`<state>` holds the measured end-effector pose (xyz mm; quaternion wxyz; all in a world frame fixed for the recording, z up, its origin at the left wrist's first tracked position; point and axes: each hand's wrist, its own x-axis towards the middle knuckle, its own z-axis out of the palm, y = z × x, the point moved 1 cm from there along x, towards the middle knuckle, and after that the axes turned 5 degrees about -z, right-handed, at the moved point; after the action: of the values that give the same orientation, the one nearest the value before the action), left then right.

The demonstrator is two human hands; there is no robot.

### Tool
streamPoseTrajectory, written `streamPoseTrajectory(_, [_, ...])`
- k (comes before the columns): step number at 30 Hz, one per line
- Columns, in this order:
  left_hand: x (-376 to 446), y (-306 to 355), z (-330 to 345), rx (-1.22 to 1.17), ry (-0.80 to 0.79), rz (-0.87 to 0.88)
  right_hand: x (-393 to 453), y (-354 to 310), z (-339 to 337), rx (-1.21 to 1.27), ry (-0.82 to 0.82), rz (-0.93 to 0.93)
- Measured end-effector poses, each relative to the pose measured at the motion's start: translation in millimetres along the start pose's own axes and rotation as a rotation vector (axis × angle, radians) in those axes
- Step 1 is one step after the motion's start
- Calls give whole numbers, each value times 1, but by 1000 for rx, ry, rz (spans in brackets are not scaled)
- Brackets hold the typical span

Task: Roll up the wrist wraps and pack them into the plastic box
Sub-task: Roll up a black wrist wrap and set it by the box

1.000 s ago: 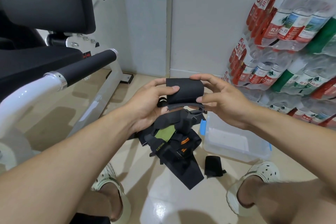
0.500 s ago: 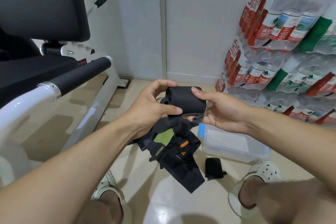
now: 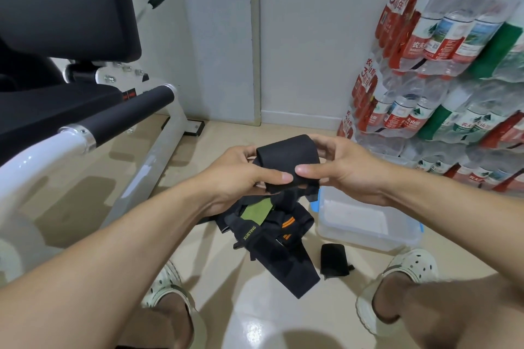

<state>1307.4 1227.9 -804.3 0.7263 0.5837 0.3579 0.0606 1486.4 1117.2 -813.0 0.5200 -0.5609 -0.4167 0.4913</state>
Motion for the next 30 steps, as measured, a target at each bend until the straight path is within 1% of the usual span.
streamPoseTrajectory(3, [2,0,5,-2,82,43,-1,-3,2,-174,63,-119])
streamPoseTrajectory(5, [2,-2,10,-8,143,73,-3,-5,4,-233,118,-161])
streamPoseTrajectory(7, [0,-7,15,-41,178,82,-5,-6,6,-247,137,-160])
streamPoseTrajectory(9, [0,-11,20,-128,163,83,-5,-6,5,-142,168,-99])
streamPoseTrajectory(11, [1,-14,26,-219,145,89,-6,-6,5,55,182,13])
streamPoseTrajectory(13, [3,-16,34,-303,157,94,-11,-6,8,198,171,109])
streamPoseTrajectory(14, [3,-17,40,-334,172,93,-14,-4,10,247,194,135])
streamPoseTrajectory(17, [4,-19,57,-295,203,79,-27,2,9,305,308,157])
streamPoseTrajectory(19, [3,-23,67,-135,218,62,-38,5,3,268,361,166])
streamPoseTrajectory(21, [4,-30,76,170,209,56,-52,8,-6,197,390,170])
streamPoseTrajectory(24, [11,-38,90,723,48,34,-72,28,-31,24,463,247])
streamPoseTrajectory(25, [14,-38,95,853,6,20,-78,40,-42,-37,480,299])
streamPoseTrajectory(27, [22,-38,103,998,-50,8,-86,72,-64,-174,490,432])
streamPoseTrajectory(30, [35,-40,112,1110,-117,0,-95,141,-84,-269,521,644])
